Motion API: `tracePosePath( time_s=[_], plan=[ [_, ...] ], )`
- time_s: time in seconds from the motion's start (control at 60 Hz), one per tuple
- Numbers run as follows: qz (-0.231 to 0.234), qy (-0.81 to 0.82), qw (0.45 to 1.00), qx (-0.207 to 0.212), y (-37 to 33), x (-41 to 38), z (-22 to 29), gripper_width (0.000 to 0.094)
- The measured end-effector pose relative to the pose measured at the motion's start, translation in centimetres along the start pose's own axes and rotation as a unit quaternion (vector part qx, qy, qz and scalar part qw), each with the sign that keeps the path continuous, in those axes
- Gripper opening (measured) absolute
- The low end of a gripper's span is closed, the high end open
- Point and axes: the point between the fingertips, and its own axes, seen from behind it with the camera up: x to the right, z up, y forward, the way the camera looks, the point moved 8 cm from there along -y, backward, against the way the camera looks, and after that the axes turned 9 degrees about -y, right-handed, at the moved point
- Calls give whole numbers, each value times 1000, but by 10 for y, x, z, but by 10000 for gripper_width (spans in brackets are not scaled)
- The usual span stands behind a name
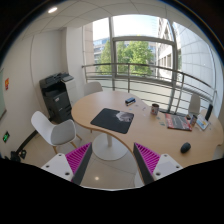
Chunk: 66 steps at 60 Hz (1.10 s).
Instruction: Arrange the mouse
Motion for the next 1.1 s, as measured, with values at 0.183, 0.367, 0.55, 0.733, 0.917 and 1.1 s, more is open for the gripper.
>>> tracePosePath(
  time_s=[0.183, 0.367, 0.55, 0.733, 0.917, 1.1],
  plan=[
    [-22, 27, 999, -26, -4, 26, -28, 845],
    [-59, 71, 993, -70, 2, 89, -91, 848],
    [-124, 97, 982, -106, 29, 190, -164, 844],
    [-176, 105, 973, -105, 70, 289, -203, 846],
    [-202, 135, 965, -100, 128, 367, -217, 845],
    [-209, 173, 957, -98, 180, 413, -217, 847]
  ],
)
